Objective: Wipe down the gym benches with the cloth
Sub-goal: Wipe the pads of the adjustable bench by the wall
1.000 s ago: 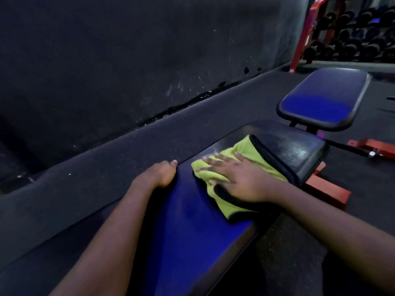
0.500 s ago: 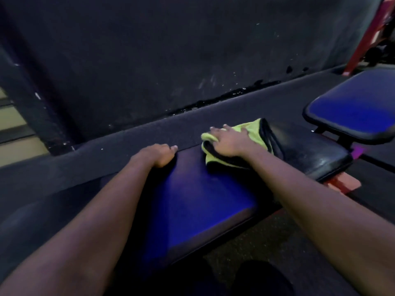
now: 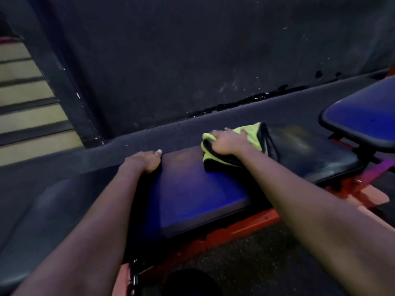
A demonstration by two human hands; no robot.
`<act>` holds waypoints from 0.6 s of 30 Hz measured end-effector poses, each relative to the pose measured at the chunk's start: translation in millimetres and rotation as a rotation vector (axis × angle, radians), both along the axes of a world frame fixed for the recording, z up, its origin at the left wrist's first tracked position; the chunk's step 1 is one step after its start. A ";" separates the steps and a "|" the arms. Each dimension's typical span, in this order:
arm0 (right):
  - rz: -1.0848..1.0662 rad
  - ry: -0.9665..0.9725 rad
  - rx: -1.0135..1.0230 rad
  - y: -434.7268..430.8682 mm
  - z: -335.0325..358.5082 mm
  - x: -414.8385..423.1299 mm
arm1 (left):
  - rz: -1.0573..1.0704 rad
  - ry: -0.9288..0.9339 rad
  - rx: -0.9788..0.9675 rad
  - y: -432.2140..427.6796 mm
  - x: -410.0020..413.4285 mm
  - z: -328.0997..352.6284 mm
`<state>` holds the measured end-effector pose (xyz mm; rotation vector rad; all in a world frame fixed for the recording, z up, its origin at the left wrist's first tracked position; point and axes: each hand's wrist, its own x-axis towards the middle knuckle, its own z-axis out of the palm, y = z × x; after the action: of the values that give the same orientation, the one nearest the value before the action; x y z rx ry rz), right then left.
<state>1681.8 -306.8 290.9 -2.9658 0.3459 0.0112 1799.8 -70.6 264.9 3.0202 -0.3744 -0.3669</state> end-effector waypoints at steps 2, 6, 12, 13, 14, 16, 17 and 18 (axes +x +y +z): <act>0.129 -0.031 -0.014 26.5 -4.2 -13.5 | 0.004 -0.034 -0.004 0.6 0.9 -1.0; 0.200 -0.084 0.011 52.1 -17.5 -75.3 | 0.020 -0.028 0.002 -1.8 -1.2 -0.2; -0.266 -0.126 0.013 -28.0 -19.2 -116.0 | 0.009 -0.036 -0.012 -3.6 -12.4 6.9; -0.341 -0.116 0.020 -45.5 -17.1 -114.6 | 0.006 -0.043 -0.017 -2.8 -13.6 7.0; -0.427 -0.116 0.039 -61.8 -12.8 -112.8 | -0.007 -0.054 -0.014 -2.1 -13.2 9.1; -0.603 -0.130 0.085 -89.7 -7.4 -109.3 | -0.035 -0.053 -0.008 -0.4 -8.5 8.1; -0.674 -0.131 0.096 -98.6 -6.0 -107.1 | -0.047 -0.050 -0.005 0.0 -5.2 7.3; -0.718 -0.117 0.091 -101.2 -5.3 -104.9 | -0.054 -0.045 0.003 0.3 -3.7 7.4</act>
<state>1576.9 -408.1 285.7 -2.5662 1.3140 -0.2200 1796.1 -70.3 272.3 3.0311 -0.4593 -0.3033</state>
